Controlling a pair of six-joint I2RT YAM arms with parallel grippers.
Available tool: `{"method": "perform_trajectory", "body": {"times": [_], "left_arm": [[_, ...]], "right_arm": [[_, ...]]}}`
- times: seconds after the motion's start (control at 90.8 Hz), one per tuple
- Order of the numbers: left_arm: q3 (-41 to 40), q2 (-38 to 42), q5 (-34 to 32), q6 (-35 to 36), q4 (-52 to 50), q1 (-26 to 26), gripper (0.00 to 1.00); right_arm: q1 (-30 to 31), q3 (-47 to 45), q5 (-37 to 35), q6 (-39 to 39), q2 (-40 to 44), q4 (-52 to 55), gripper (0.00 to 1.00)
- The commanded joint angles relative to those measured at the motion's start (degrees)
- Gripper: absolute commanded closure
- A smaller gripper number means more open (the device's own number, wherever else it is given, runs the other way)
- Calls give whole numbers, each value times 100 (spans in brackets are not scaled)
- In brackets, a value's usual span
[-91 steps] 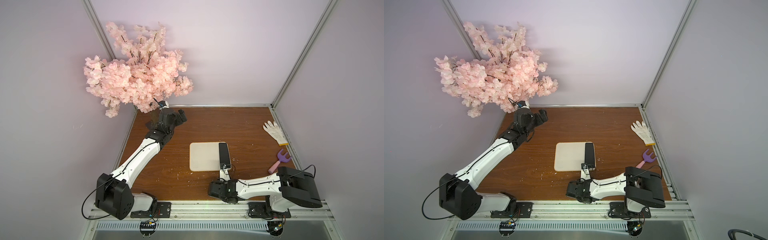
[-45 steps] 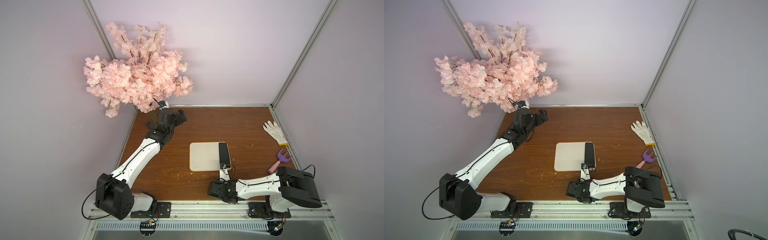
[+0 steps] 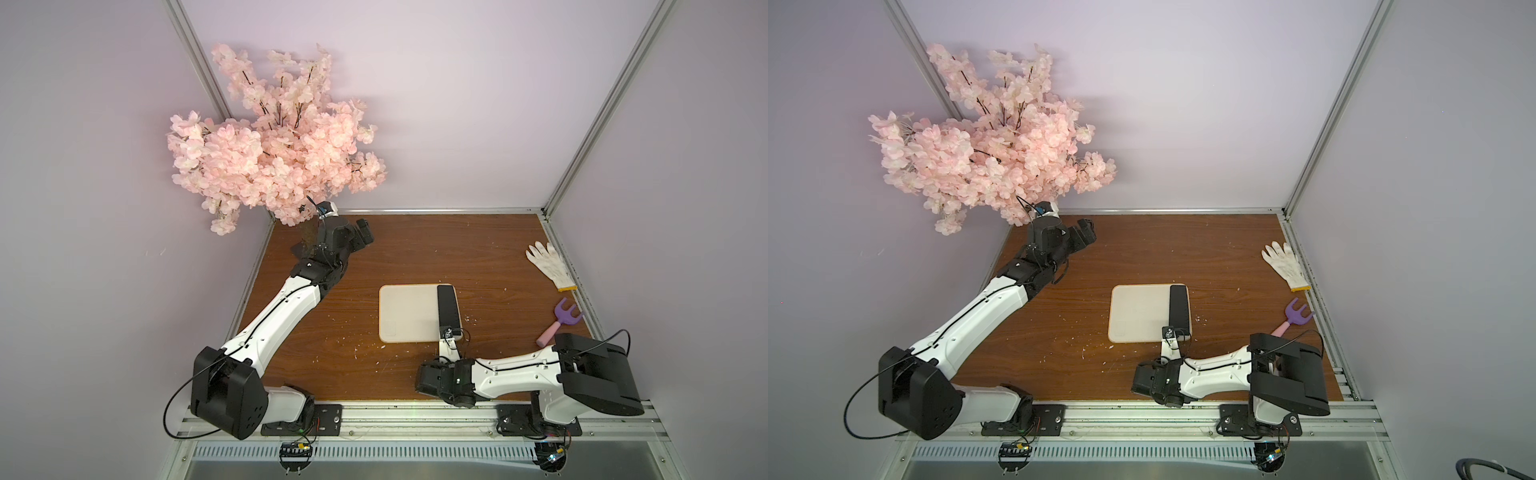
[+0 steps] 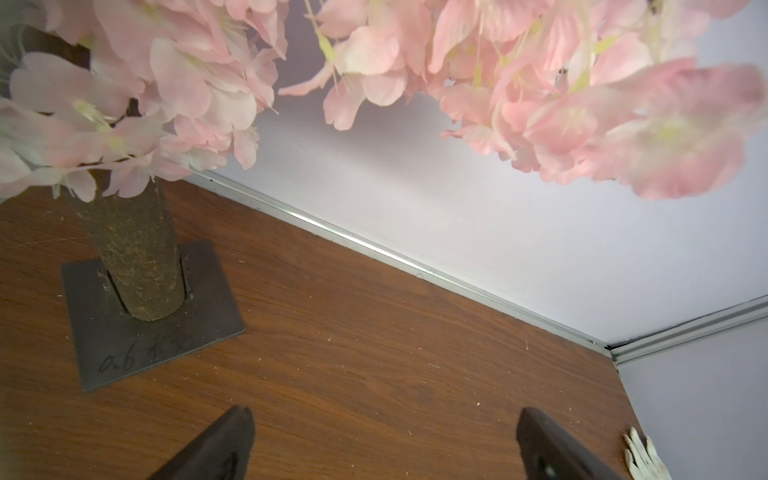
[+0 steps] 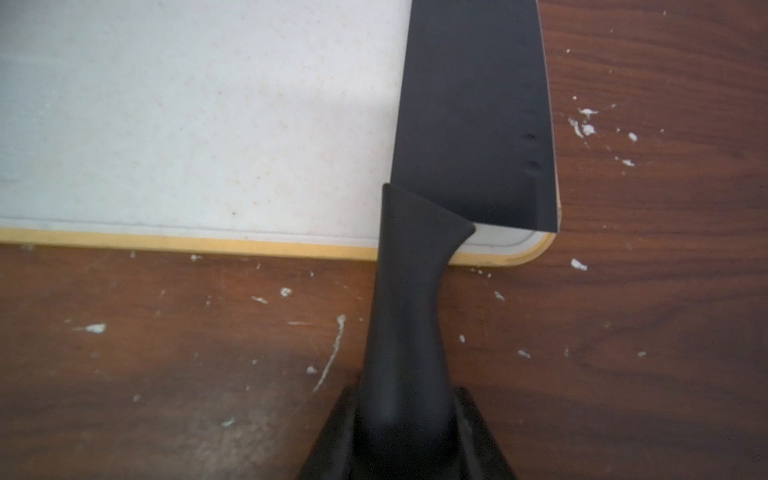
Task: Align the knife with the edge of the cutting board
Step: Place the knife at the edge of the cutting board.
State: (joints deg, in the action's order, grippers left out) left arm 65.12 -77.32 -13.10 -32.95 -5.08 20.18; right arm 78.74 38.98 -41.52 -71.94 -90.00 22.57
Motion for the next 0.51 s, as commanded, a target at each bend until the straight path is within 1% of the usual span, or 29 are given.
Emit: {"method": "perform_trajectory", "body": {"times": [0.0,0.099,0.165,0.286,0.495], "left_arm": [[97,111,-6,105,-33,-85,0],[97,105,-5,103,-32,-85,0],[97,106,2,104,-31,-85,0],[97,108,0,102,-33,-85,0],[97,112,8,113,-29,-85,0]], "right_arm": [[-8,10,-87,79,-131,37,73],[-10,13,-93,77,-121,45,71],[-9,13,-93,72,-114,54,66],[-14,4,-93,66,-97,64,61],[-8,6,-102,100,-28,52,46]]}}
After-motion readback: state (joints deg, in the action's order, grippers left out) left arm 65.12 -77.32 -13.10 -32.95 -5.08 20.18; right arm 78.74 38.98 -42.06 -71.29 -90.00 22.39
